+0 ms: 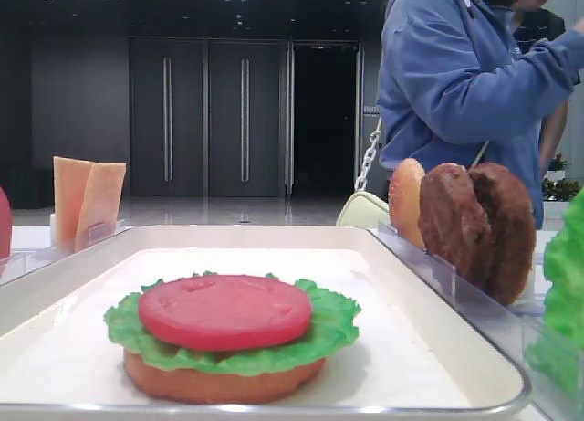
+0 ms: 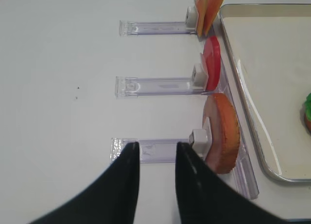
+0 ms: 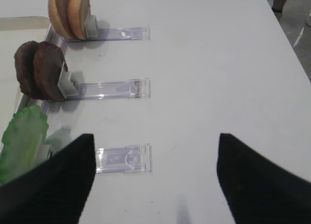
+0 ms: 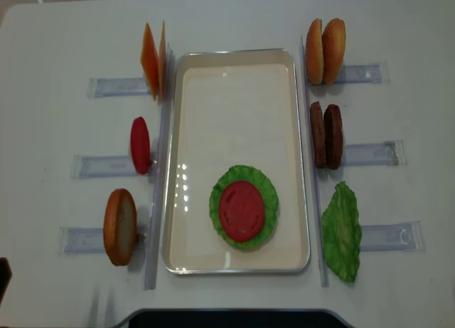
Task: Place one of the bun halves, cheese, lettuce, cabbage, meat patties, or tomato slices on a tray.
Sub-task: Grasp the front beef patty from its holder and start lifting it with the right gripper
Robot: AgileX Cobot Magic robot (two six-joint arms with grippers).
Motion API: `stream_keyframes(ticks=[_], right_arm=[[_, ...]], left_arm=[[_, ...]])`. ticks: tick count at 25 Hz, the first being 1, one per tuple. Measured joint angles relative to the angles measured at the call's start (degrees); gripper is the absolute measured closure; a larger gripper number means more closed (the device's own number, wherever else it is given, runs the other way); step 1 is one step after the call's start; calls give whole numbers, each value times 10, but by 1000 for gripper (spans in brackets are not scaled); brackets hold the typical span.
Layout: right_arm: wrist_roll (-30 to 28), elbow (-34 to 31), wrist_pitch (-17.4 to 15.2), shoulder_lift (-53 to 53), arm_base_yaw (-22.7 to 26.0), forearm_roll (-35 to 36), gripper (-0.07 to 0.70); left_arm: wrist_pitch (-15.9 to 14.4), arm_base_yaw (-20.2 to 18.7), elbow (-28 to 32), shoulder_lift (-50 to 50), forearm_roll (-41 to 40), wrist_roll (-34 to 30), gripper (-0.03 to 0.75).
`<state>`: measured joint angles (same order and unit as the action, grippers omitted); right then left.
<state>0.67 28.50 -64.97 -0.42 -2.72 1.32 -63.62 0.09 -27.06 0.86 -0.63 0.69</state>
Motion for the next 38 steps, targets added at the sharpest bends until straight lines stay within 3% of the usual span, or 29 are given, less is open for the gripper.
stream_keyframes(ticks=[26,38], right_arm=[[0,0,0,2,0,0,107],[-7,-1,0,238,0,19,107]], left_arm=[[0,0,0,0,0,0,631],[0,0,0,0,0,0,701]])
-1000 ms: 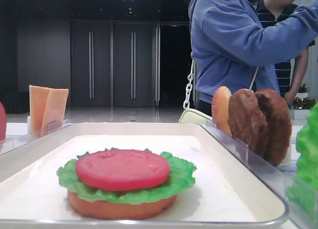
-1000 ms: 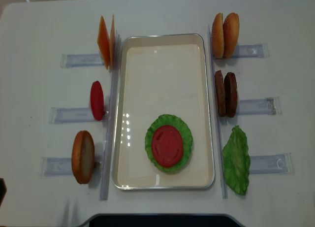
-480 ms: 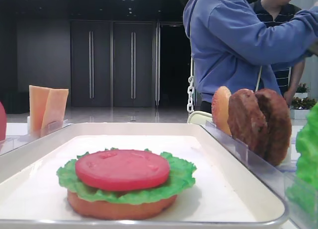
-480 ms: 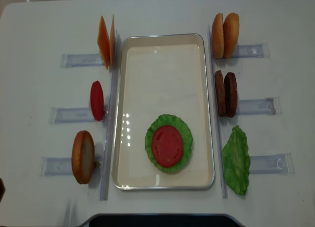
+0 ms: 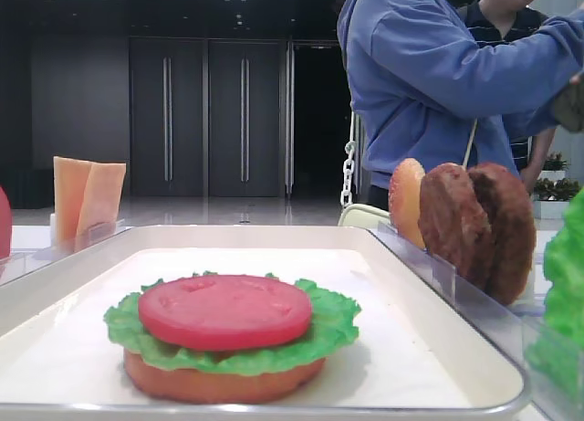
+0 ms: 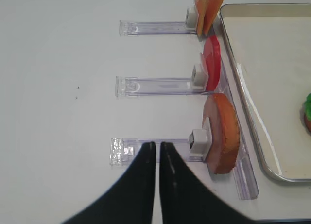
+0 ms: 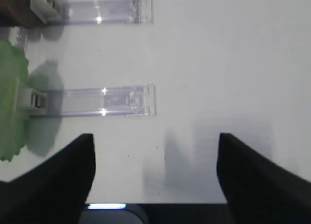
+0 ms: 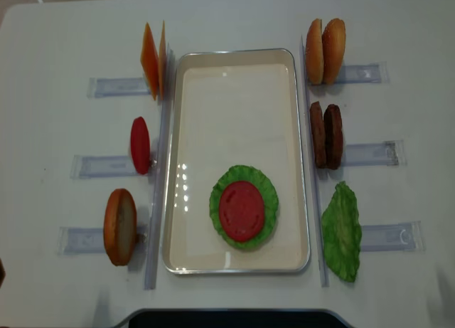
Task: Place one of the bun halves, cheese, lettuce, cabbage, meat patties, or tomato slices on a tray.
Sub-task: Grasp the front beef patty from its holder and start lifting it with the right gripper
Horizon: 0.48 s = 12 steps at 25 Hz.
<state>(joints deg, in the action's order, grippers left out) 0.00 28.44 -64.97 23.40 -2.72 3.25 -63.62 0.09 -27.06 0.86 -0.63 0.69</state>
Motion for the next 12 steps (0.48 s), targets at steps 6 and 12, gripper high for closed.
stream_keyframes(ticks=[6,12], right_arm=[[-12,0,1,133,0,13,107],[-20,46,9,265,0,21,107]], left_arm=[[0,0,0,0,0,0,702],[0,0,0,0,0,0,702]])
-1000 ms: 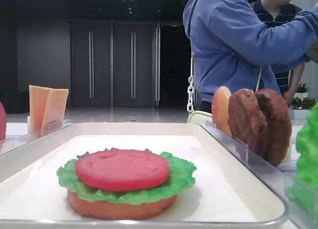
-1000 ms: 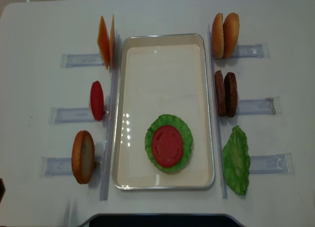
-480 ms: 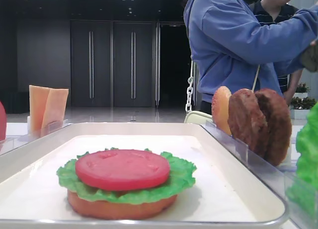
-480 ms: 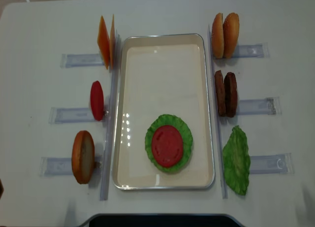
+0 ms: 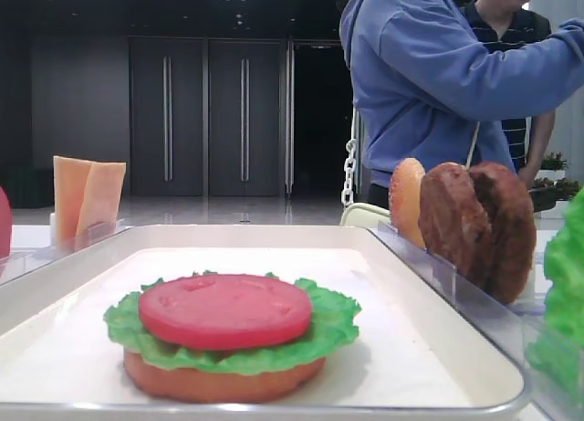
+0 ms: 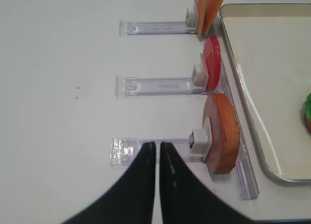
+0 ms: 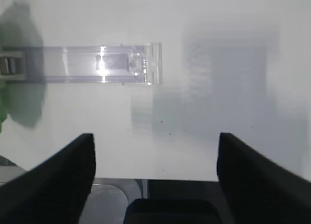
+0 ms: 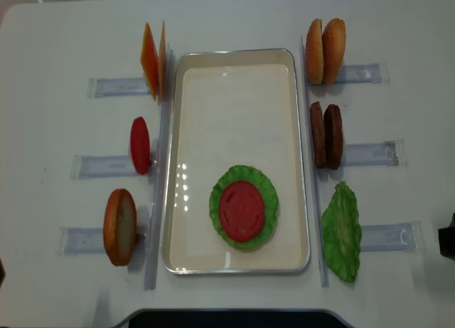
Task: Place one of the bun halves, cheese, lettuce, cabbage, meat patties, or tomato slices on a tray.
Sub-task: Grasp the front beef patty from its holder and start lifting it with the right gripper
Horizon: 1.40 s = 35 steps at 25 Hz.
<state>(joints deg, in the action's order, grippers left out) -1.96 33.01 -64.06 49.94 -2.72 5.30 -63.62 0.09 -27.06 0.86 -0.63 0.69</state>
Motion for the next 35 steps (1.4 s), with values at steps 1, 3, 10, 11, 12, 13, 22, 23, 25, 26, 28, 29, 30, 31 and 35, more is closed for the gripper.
stream_keyframes(ticks=[1,3,10,11,12,13,22,23,25,26,28,29,30,31,35], right_arm=[[-1,15,0,16,0,6,107],[-5,46,0,38,0,15,107],[-6,153,1,122,0,21,107],[-6,167,1,136,0,21,107],[-6,181,1,149,0,21,107],[-6,192,0,161,0,21,107],[-4,284,-10,272,-3,33,107],[-4,290,-10,282,-5,33,107],[1,302,-10,297,-7,33,107],[4,307,-10,304,-9,33,107],[9,314,-10,315,-9,33,107],[10,317,-8,320,-10,33,107],[12,320,-7,324,-12,33,107],[17,323,-6,327,-14,32,107],[56,327,2,333,-44,22,107]], left_arm=[[0,0,0,0,0,0,702],[0,0,0,0,0,0,702],[0,0,0,0,0,0,702],[0,0,0,0,0,0,702],[0,0,0,0,0,0,702],[0,0,0,0,0,0,702],[0,0,0,0,0,0,702],[0,0,0,0,0,0,702],[0,0,0,0,0,0,702],[0,0,0,0,0,0,702],[0,0,0,0,0,0,702],[0,0,0,0,0,0,702],[0,0,0,0,0,0,702],[0,0,0,0,0,0,702],[0,0,0,0,0,0,702]])
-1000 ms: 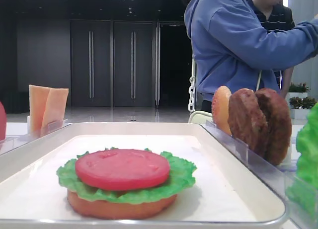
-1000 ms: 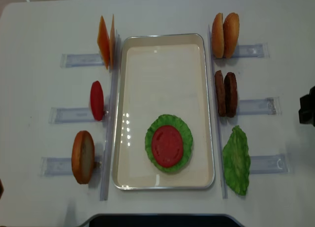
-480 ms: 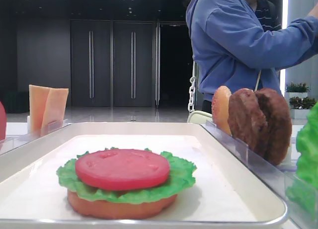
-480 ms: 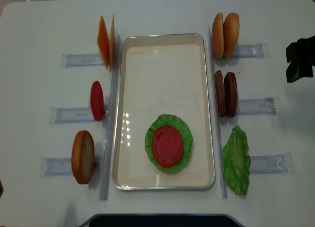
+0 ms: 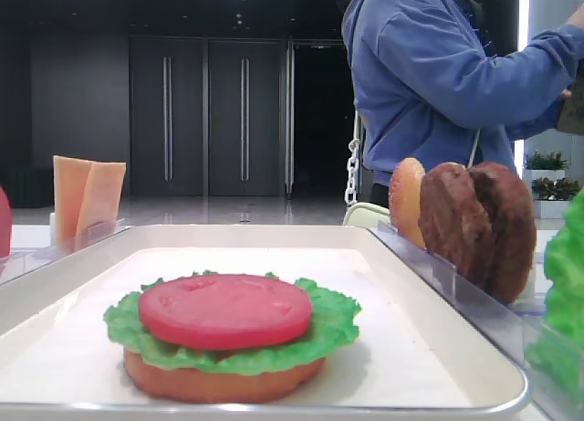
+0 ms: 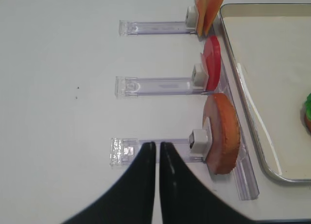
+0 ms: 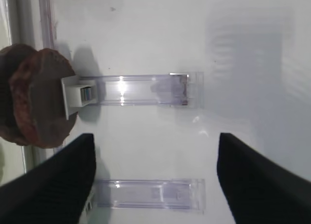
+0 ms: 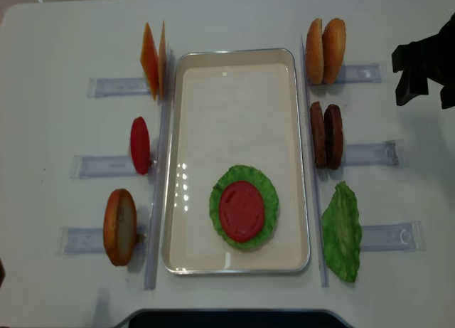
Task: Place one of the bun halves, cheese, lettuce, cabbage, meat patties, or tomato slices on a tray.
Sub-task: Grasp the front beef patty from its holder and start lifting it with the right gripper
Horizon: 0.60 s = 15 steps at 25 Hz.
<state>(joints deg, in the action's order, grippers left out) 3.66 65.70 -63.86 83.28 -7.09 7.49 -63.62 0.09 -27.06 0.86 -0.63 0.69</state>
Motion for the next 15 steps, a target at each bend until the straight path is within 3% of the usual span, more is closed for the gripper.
stream_keyframes(ticks=[15], right_arm=[[191,6,47,5,-194,-66,107]], left_arm=[[0,0,0,0,0,0,702]])
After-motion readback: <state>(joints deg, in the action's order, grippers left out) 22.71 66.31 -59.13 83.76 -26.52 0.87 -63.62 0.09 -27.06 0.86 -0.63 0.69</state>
